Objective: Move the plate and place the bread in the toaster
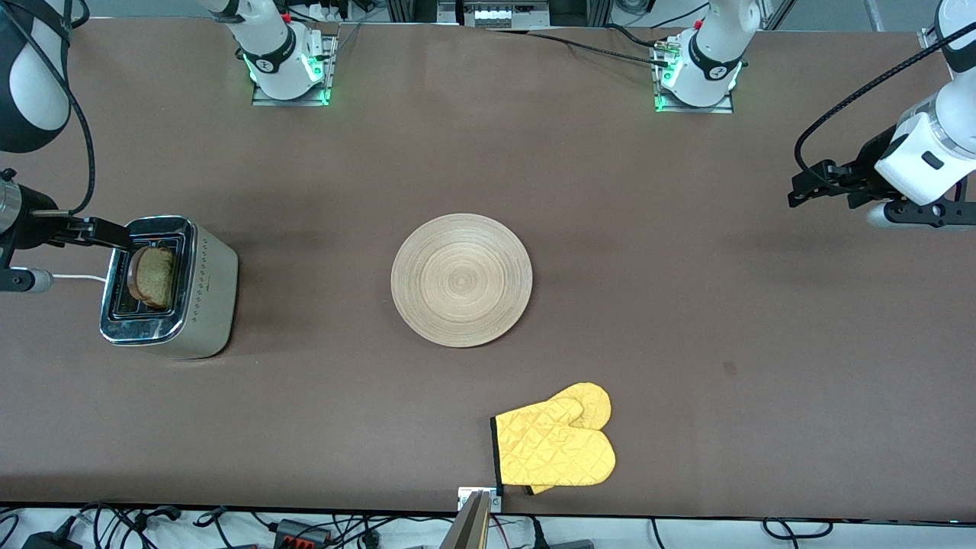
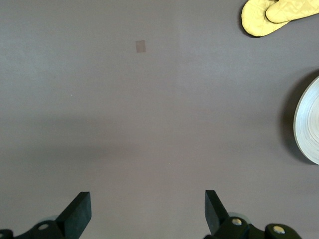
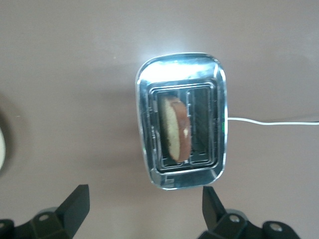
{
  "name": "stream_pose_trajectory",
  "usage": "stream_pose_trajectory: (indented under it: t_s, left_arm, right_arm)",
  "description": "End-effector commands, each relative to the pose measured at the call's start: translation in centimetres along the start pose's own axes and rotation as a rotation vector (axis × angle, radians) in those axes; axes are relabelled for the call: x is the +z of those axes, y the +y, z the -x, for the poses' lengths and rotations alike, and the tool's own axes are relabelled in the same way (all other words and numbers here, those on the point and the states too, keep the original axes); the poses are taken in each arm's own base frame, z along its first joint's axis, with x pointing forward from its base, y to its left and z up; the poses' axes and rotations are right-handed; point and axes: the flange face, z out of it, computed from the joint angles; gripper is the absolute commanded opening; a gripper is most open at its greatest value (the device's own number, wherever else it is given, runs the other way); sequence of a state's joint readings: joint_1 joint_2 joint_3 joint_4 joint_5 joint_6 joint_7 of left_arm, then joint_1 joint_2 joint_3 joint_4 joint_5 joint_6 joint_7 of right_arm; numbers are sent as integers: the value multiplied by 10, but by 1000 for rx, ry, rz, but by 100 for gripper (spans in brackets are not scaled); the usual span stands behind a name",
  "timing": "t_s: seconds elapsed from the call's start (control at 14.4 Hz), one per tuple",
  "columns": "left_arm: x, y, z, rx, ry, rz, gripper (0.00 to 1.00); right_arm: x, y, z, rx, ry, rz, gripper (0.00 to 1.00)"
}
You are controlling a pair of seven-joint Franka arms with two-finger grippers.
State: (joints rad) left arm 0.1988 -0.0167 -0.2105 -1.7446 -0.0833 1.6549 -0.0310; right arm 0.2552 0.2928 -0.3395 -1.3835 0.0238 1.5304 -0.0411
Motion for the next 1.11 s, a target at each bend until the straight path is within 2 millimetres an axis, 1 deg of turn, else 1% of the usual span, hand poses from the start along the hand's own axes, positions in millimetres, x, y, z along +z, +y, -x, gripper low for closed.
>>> stream_pose_trajectory:
  t_s: [0.0,0.07,0.35,0.49,0.56,0.63,0.76,0.9,1.04]
  left_arm:
    - [-6,1,-1,2,-7,15,100]
    - [-6,1,-1,2,-7,15,100]
    - [-5,4,-1,5,-9,15,100]
    - [-5,6,-2,6,-8,15,100]
    - [-7,10,-5,11,-2,15,100]
    - [-7,11,-12,19,-3,11,100]
    - [-10,10,-14,23,-40,11,100]
    - [-11,2,-14,6,-43,12,100]
    - [-14,-6,-15,-4,-31,-7,100]
  right_arm:
    - [-10,-7,5,0,-7,-35,100]
    - [-16,-7,5,8,10,-34,100]
    - [-25,-10,-5,30,103,-35,100]
    - [-28,-11,-5,31,115,-36,100]
    - [-30,-9,-5,34,121,-42,100]
    - [-33,-5,-4,49,126,-57,100]
    - [-41,4,2,41,139,-97,100]
    - [-42,17,3,46,154,-101,100]
    - [-43,23,4,40,156,-96,100]
